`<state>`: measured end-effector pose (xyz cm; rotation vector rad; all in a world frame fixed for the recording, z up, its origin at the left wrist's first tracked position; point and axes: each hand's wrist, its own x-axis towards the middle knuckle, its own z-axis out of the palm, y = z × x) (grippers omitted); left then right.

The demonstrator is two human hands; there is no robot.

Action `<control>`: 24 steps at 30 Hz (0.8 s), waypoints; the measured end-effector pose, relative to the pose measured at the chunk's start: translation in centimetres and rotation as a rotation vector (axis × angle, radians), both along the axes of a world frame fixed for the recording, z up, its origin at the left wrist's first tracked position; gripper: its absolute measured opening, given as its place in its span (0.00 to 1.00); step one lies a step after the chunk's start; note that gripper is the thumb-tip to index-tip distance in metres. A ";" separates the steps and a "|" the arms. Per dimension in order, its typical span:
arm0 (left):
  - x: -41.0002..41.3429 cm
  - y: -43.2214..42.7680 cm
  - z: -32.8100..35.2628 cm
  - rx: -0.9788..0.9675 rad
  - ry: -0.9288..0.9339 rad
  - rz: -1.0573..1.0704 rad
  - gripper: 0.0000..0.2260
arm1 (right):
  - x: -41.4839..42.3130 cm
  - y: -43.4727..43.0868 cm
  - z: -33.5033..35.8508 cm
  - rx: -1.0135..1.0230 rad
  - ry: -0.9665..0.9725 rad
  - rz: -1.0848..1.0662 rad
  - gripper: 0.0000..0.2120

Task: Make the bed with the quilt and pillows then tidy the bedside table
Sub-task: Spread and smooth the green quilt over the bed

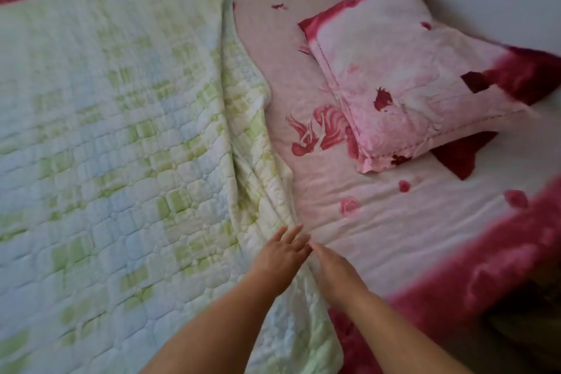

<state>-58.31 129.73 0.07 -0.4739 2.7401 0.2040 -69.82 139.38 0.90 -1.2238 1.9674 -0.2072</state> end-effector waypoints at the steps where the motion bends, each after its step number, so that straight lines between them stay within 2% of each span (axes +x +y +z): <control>1: -0.7 -1.1 -0.4 -0.015 -0.041 -0.046 0.24 | -0.8 -1.3 0.1 -0.020 -0.020 -0.037 0.26; 3: -0.9 -2.8 -1.8 -0.012 -0.051 -0.123 0.23 | -1.9 -4.2 -0.5 -0.007 -0.101 -0.169 0.24; 5: 0.2 -4.0 -3.6 -0.028 0.021 -0.152 0.18 | -2.6 -6.8 -2.3 0.024 -0.175 -0.307 0.23; 7: 2.1 -5.2 -5.1 0.060 0.047 -0.072 0.12 | -2.9 -8.7 -4.6 0.083 -0.232 -0.405 0.24; 10: 5.7 -6.2 -6.6 0.210 -0.020 0.136 0.03 | -2.4 -9.8 -7.2 0.168 -0.330 -0.545 0.26; 13: 8.5 -6.4 -7.7 0.305 -0.123 0.378 0.06 | -1.0 -10.4 -8.8 0.196 -0.408 -0.658 0.25; 17: 7.3 -7.0 -7.2 0.450 -0.227 0.775 0.14 | 0.4 -10.5 -10.7 0.231 -0.392 -0.742 0.23; 20: 5.7 -7.5 -6.6 0.567 -0.114 1.079 0.17 | 0.3 -10.6 -10.5 0.250 -0.388 -0.711 0.12; 22: 5.0 -7.4 -6.9 0.623 -0.094 1.213 0.30 | -0.1 -11.0 -10.3 0.212 -0.346 -0.686 0.02; 24: 4.3 -7.2 -6.8 0.609 -0.173 1.175 0.40 | -0.6 -11.6 -9.7 0.131 -0.357 -0.734 0.03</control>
